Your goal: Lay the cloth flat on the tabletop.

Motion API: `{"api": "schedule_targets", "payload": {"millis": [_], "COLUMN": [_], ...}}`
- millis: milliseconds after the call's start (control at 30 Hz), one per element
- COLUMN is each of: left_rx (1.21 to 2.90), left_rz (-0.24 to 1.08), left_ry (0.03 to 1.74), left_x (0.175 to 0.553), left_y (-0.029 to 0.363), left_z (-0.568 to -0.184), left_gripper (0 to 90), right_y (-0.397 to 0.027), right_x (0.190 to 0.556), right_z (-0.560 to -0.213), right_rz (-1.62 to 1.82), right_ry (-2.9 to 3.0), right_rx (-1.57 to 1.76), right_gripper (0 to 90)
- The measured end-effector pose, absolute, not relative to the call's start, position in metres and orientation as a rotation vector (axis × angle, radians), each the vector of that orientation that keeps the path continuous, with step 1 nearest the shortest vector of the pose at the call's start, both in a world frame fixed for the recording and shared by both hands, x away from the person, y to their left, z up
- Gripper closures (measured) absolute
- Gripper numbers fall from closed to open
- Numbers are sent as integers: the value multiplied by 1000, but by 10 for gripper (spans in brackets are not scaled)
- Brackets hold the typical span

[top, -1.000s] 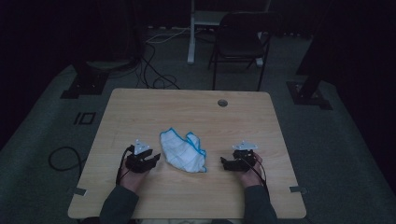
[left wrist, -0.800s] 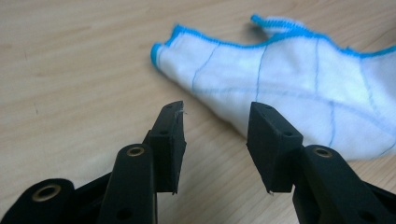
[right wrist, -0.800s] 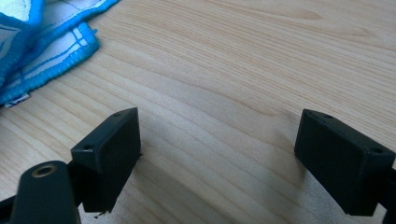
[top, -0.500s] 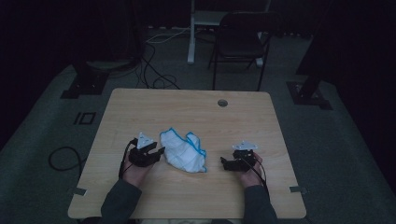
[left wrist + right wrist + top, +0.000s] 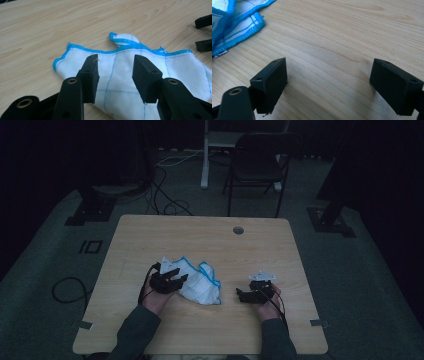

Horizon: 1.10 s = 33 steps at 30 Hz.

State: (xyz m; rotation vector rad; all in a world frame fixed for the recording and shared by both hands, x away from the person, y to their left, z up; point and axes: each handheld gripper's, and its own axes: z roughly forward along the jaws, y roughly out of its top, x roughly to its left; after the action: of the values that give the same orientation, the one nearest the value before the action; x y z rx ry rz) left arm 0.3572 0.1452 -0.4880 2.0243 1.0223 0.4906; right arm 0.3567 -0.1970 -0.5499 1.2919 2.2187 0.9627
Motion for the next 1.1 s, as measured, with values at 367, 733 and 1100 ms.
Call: {"api": "schedule_targets", "payload": {"millis": [367, 733, 1100], "left_rx": [2061, 2106, 2158], "left_rz": [486, 474, 448], "left_ry": [989, 955, 963], "left_x": [371, 383, 395], "left_y": [122, 96, 80], "left_z": [-491, -495, -504], "left_gripper": [552, 545, 546], "right_y": [-197, -197, -197], "right_x": [357, 357, 357], "right_z": [-550, -550, -550], "right_rz": [963, 963, 965], "right_ry": [2219, 2219, 2217], "right_rx": [1292, 1292, 1295], "right_gripper": [147, 146, 146]}}
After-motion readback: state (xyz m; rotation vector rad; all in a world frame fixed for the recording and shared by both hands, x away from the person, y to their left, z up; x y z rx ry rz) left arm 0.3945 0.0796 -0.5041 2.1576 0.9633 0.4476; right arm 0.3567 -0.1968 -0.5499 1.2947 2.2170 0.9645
